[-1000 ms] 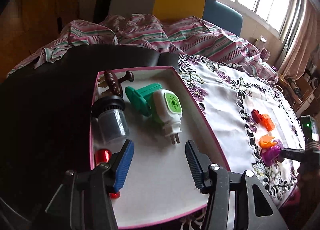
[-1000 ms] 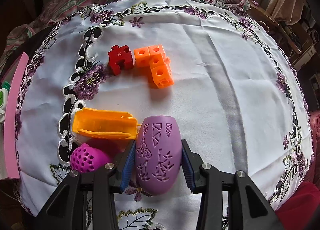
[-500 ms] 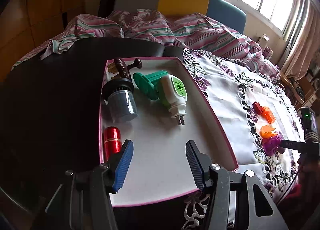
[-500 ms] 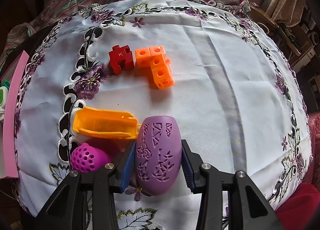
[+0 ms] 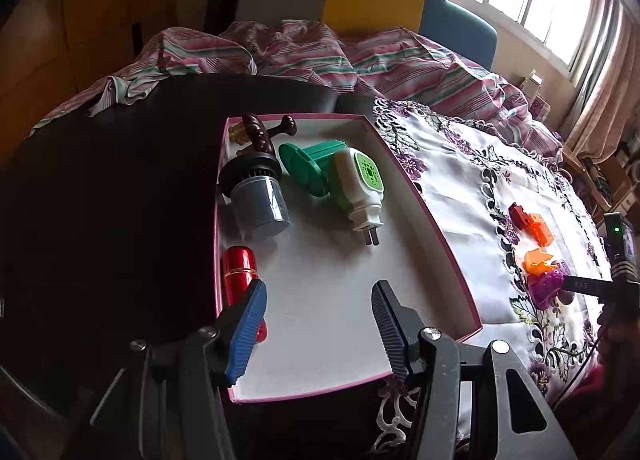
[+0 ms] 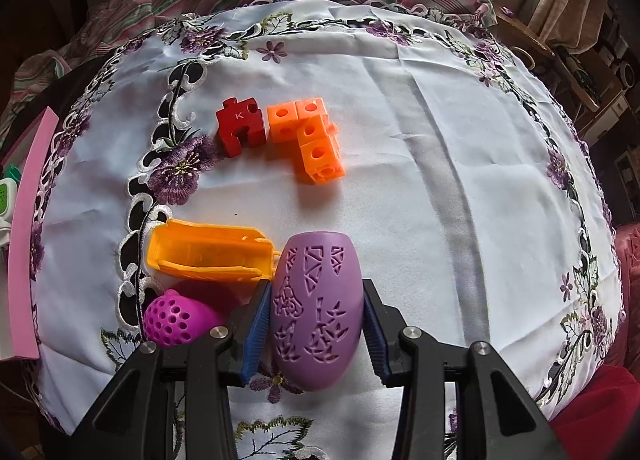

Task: Organize rigid objects
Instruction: 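Hold the purple egg sponge in the right tool above the tablecloth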

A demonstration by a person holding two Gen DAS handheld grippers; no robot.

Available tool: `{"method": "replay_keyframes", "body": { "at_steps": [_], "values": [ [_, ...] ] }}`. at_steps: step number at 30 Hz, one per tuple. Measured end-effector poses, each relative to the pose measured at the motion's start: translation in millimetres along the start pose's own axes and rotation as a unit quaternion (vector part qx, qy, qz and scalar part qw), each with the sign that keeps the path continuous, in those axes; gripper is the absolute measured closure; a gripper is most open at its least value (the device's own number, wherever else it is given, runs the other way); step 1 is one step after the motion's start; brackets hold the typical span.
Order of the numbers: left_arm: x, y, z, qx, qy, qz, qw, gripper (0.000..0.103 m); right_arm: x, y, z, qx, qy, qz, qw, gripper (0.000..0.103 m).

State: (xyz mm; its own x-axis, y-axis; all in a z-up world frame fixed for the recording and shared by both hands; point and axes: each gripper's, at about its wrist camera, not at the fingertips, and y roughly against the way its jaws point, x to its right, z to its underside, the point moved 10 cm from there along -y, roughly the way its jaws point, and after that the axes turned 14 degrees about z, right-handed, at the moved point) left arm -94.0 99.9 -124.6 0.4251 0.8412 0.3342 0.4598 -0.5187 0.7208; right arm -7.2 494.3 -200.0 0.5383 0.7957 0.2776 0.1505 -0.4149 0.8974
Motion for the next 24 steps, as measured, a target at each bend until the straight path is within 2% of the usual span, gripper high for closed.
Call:
{"method": "replay_keyframes", "body": {
  "at_steps": [7, 16, 20, 24],
  "values": [
    [-3, 5, 2, 0.002, 0.000, -0.006, 1.0000, 0.047, 10, 5, -6, 0.013, -0.026, -0.002, 1.000, 0.060],
    [-11, 9, 6, -0.001, 0.007, -0.013, 0.9999, 0.043, 15, 25, -20, 0.060, -0.057, -0.025, 0.996, 0.060],
    [-13, 11, 5, 0.004, 0.011, -0.014, 0.9998, 0.038, 12, 39, -27, 0.090, -0.062, -0.047, 0.993, 0.060],
    [-15, 15, 4, 0.008, 0.008, -0.017, 0.9998, 0.038, -3, 55, -32, 0.116, -0.049, -0.082, 0.989, 0.060]
  ]
}}
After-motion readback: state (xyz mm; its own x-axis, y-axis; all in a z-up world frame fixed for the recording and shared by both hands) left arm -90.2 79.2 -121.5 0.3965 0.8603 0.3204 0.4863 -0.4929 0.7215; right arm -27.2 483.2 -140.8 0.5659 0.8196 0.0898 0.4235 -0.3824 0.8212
